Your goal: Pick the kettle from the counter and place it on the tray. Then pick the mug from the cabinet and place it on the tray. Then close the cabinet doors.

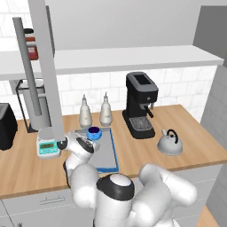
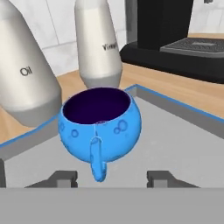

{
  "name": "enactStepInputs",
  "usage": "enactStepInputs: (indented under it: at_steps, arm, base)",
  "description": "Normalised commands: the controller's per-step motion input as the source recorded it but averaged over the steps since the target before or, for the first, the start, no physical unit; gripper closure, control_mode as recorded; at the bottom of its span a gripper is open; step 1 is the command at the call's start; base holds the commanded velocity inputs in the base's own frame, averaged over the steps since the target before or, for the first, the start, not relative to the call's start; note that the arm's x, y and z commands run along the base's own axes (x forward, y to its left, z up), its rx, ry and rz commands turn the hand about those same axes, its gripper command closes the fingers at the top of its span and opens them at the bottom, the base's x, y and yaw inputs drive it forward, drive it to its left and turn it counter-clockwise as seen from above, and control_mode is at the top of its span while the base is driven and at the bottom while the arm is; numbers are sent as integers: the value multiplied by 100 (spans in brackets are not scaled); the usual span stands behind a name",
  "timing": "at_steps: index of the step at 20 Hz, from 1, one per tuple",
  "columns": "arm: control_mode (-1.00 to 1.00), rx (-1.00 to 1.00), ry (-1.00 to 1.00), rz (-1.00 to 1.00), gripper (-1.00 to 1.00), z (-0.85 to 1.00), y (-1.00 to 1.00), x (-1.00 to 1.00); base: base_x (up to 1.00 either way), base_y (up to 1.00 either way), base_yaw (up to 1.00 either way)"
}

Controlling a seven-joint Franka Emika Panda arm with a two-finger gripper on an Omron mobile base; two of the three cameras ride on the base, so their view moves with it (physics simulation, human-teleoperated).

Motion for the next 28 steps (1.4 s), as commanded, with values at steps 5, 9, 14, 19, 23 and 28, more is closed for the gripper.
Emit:
enactStepInputs:
  at_steps: [5, 9, 14, 19, 23, 28]
  arm:
    - [-100, 0, 0, 0, -100, 30, 11, -55]
    - [-100, -1, -7, 0, -100, 63, -11, -77]
    - [-100, 0, 0, 0, -100, 62, -48, -63]
    - [-100, 0, 0, 0, -100, 49, -81, -35]
    - [-100, 0, 1, 0, -100, 58, -91, -36]
    - [-100, 0, 10, 0, -100, 51, -98, -39]
  base:
    - [0, 0, 0]
    - [0, 0, 0]
    - [0, 0, 0]
    - [0, 0, 0]
    - [0, 0, 0]
    - [0, 0, 0]
